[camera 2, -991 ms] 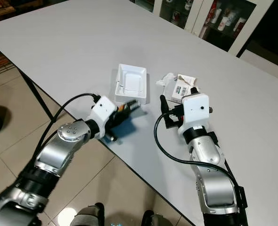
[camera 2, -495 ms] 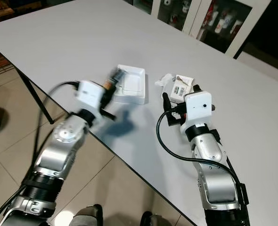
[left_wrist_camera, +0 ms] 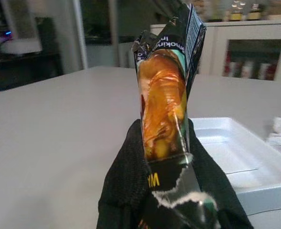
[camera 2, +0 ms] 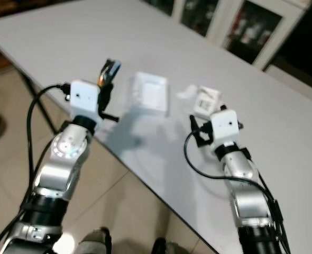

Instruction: Picking trash to rubbish bin

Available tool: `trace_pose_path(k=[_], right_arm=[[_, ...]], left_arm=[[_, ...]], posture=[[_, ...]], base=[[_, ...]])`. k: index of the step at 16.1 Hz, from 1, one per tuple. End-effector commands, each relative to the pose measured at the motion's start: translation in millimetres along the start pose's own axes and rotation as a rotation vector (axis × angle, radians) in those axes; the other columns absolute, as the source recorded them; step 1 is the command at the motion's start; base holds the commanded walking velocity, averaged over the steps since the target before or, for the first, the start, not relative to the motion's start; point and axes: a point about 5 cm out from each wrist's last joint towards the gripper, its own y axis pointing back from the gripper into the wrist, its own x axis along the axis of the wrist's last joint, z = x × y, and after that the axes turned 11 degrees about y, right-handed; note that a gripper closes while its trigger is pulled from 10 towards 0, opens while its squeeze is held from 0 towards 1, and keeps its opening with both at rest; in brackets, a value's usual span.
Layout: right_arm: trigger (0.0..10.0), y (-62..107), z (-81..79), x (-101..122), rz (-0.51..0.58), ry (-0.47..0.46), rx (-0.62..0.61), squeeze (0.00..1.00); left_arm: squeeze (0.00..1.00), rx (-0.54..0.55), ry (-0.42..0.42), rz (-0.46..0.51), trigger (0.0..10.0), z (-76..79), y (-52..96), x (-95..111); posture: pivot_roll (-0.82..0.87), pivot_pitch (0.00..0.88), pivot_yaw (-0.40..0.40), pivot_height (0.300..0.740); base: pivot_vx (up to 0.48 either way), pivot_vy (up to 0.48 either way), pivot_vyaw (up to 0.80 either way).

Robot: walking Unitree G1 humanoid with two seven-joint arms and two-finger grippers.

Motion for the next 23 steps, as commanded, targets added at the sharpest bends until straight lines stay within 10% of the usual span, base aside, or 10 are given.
trace_pose_path(k=[1,23], right_arm=[[10.0,-1.0,4.4,-4,-0.004,0.007,-0.015,0.0],[10.0,-77.2,12.4,14,0.105,0.275,0.301,0.0]], left_arm=[[0.0,0.026,0.002,-0.017,10.0,-2.7,4.0,-2],[0.0,0.072,-0.02,-0.068,10.0,-14.5,37.6,18]], posture=[[0.38,0.196,-0.186,0.74],[0.57,0.333,-0.234,0.74]], base=[[0.0,0.0,0.8],[0.0,0.0,0.04]])
